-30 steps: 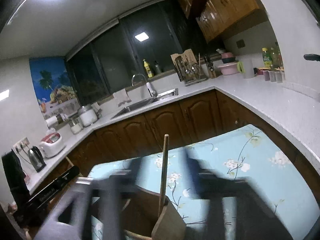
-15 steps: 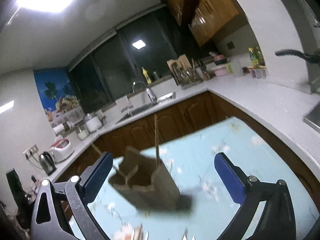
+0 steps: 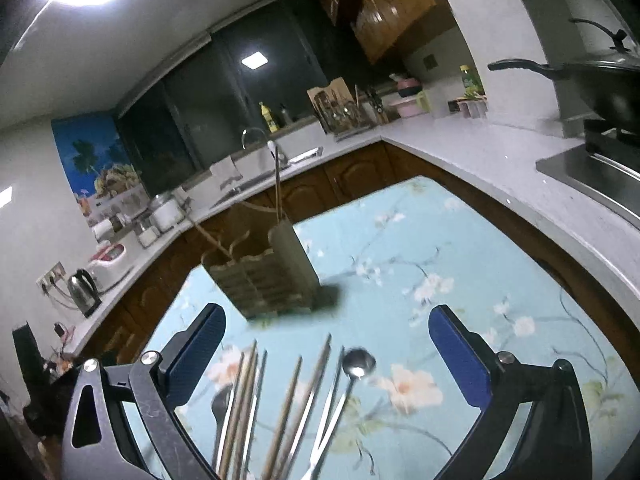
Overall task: Organize utensils
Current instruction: 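Move both open tools back down to the row of utensils, then grasp a silver fork with the left tool while the right tool grasps a wooden chopstick, then lift the fork and chopstick and carry both over the wooden holder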
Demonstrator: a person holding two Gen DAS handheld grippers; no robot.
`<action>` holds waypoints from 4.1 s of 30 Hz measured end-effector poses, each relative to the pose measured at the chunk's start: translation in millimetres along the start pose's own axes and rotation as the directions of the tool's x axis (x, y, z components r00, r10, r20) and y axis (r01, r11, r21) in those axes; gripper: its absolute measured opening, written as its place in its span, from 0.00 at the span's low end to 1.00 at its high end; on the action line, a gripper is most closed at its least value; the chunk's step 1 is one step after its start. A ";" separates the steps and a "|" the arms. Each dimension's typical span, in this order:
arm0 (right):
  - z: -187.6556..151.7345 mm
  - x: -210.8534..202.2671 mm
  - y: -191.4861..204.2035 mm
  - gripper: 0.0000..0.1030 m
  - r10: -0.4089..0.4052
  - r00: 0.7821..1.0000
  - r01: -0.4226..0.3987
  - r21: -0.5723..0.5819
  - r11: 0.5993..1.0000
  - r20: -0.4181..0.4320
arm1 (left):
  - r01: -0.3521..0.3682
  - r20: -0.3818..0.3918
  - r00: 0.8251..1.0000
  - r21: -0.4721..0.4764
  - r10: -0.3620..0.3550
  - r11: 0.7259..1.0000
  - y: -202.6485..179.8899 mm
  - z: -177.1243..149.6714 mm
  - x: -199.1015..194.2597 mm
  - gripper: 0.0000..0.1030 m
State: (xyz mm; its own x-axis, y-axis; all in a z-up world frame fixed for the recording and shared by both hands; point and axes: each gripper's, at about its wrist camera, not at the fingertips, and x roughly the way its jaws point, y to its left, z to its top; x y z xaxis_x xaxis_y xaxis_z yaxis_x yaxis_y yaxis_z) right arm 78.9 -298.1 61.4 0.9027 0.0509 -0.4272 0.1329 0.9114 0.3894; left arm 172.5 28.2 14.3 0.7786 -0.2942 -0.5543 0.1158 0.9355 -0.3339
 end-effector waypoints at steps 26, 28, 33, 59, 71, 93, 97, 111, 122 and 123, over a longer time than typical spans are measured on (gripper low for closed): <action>-29.0 76.9 39.5 0.63 0.029 0.968 -0.057 -0.108 0.992 -0.248 | 0.108 -0.296 0.949 -0.008 -0.106 0.994 -20.9 -22.5 67.0 0.69; -30.7 90.5 38.4 0.52 0.026 0.958 -0.058 -0.102 0.993 -0.285 | 0.123 -0.328 0.937 -0.006 -0.119 0.992 -24.0 -23.7 75.4 0.63; -37.7 126.9 38.5 0.28 0.007 0.929 -0.051 -0.109 0.993 -0.371 | 0.141 -0.394 0.910 -0.001 -0.130 0.990 -26.7 -27.4 94.9 0.54; -34.4 192.6 32.2 0.06 -0.085 0.886 0.008 -0.169 0.986 -0.456 | 0.182 -0.485 0.868 0.109 -0.107 0.977 -48.4 -30.8 136.9 0.20; -0.9 114.1 52.4 0.05 0.094 0.929 -0.129 -0.075 0.989 -0.358 | 0.245 -0.387 0.897 0.034 -0.213 0.969 -36.2 -13.5 81.4 0.02; 75.4 10.3 71.2 0.04 0.206 0.974 -0.216 -0.105 0.971 -0.099 | 0.338 -0.062 0.940 0.041 -0.335 0.940 -44.4 65.5 -17.3 0.02; 87.7 10.4 73.0 0.04 0.207 0.976 -0.214 -0.112 0.970 -0.071 | 0.341 -0.040 0.940 0.059 -0.339 0.938 -49.8 75.9 -17.8 0.02; 148.5 21.4 83.4 0.04 0.211 0.976 -0.202 -0.129 0.971 0.057 | 0.365 0.039 0.928 0.104 -0.371 0.925 -72.0 140.8 3.4 0.02; 206.0 73.6 93.7 0.04 0.171 0.974 -0.153 -0.127 0.980 0.147 | 0.362 0.107 0.921 0.119 -0.375 0.925 -92.2 203.1 76.6 0.02; 203.8 83.9 92.9 0.04 0.168 0.975 -0.151 -0.126 0.980 0.142 | 0.361 0.103 0.923 0.111 -0.372 0.926 -90.3 201.2 87.2 0.02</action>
State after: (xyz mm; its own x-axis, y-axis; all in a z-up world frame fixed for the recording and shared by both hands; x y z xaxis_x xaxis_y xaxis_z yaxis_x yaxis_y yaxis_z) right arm 250.4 -292.3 228.0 0.9609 0.1453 -0.2356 -0.0577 0.9375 0.3431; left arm 354.1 -42.5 149.5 0.7389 -0.5988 -0.3088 0.4562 0.7820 -0.4246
